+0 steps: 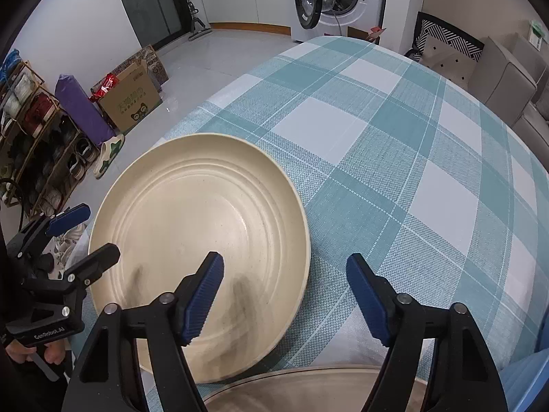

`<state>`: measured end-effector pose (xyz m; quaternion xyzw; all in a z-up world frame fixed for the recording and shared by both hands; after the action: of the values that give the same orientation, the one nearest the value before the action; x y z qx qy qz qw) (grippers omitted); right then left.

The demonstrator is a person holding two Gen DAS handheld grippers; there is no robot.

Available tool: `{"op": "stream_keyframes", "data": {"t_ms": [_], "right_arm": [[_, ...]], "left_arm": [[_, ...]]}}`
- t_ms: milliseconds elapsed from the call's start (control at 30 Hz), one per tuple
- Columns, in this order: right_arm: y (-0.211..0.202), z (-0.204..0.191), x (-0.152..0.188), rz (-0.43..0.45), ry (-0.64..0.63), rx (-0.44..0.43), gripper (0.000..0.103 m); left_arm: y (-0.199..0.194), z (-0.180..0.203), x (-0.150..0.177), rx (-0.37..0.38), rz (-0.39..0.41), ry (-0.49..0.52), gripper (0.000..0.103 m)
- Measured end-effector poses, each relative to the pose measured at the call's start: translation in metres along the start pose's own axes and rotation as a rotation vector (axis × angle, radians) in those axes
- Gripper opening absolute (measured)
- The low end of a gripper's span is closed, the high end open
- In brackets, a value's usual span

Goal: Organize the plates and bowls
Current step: 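Close the left gripper on the cream plate rim while the right gripper closes on it, then lift the cream plate with both grippers and carry it toward the plate stack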

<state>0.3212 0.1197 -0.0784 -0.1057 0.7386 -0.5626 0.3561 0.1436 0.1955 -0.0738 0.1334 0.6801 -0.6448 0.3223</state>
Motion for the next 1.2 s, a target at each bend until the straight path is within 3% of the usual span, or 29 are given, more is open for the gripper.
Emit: {"op": "stream_keyframes", "data": {"t_ms": [267,500,900,1200], "right_arm": [[0.006,-0.002,0.001,-0.018,-0.005,0.001,0.058],[0.007,-0.004,0.002,-0.040,0.008,-0.010,0.039],[0.004,0.002,0.005,-0.046,0.026,0.005,0.024],[0.001,0.002,0.008,-0.064,0.038,-0.004,0.020]], "left_arm": [[-0.001,-0.001,0.001,0.014,-0.007,-0.005,0.061],[-0.002,0.003,0.002,0.043,-0.016,0.005,0.040],[-0.005,0.002,0.002,0.041,-0.022,0.001,0.031],[-0.011,0.001,0.000,0.034,-0.011,0.002,0.030]]}}
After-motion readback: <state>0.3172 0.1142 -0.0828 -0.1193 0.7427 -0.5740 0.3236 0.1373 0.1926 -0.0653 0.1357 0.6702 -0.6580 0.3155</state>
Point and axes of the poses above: each gripper's, at about its wrist camera, not at the fingertips, and y roughly the way its jaws point, z to its right, x to its underside, the point moved 3 cm from there along y, roughly the way its jaws point, and after that the axes turned 7 degrees about y, right-handed, at the moved point
